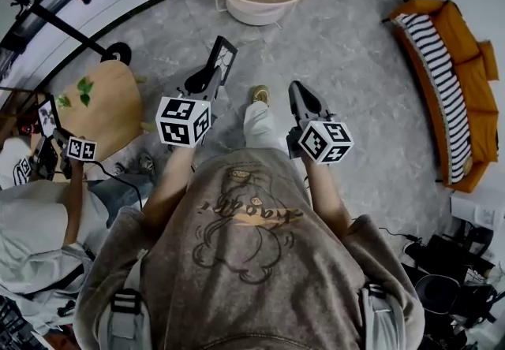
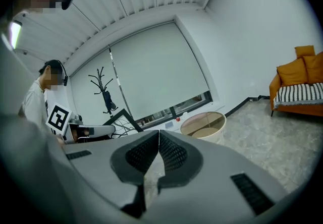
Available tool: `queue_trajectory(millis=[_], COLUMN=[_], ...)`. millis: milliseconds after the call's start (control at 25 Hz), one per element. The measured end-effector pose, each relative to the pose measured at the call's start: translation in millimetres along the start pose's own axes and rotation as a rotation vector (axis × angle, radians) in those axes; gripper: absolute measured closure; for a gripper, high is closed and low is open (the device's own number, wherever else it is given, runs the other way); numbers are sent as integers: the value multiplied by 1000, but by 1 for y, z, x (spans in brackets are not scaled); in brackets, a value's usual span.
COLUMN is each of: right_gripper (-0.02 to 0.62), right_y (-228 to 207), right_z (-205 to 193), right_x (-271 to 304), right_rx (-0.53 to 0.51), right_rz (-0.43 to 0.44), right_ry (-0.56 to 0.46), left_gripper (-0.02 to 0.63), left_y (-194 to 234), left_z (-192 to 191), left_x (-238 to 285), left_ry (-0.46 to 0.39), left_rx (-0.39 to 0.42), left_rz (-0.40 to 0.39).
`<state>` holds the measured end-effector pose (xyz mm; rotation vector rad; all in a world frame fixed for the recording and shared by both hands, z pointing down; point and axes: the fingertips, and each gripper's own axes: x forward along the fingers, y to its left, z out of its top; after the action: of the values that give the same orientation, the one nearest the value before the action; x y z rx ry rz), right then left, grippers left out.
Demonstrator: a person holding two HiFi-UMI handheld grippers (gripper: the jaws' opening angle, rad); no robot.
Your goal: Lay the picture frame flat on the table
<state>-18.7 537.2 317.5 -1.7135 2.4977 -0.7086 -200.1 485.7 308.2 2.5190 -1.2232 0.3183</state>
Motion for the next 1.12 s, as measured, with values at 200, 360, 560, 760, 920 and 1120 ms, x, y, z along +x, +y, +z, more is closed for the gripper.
queue_trajectory(millis=[200,360,560,760,920,1120], right_gripper=[575,575,575,575,575,575], right_y=[-15,-24,-28,-36,-44,-48], right_z=[4,7,11,17,24,30], right_x=[18,38,65,84,101,124], right_rx=[13,19,20,19,25,35], right_rz=[-6,-3,0,14,18,23], right_ry=[7,13,17,22,35,44], left_gripper=[548,548,548,548,548,548], left_y=[7,14,29,38,45,60], left_z=[3,9,15,20,28,37], left_x=[23,42,61,83,98,109], left_ry=[13,18,16,18,23,36], left_rx=[-4,3,-5,-19,-23,-30], left_rz=[-5,-13,-19,-22,-25,-22])
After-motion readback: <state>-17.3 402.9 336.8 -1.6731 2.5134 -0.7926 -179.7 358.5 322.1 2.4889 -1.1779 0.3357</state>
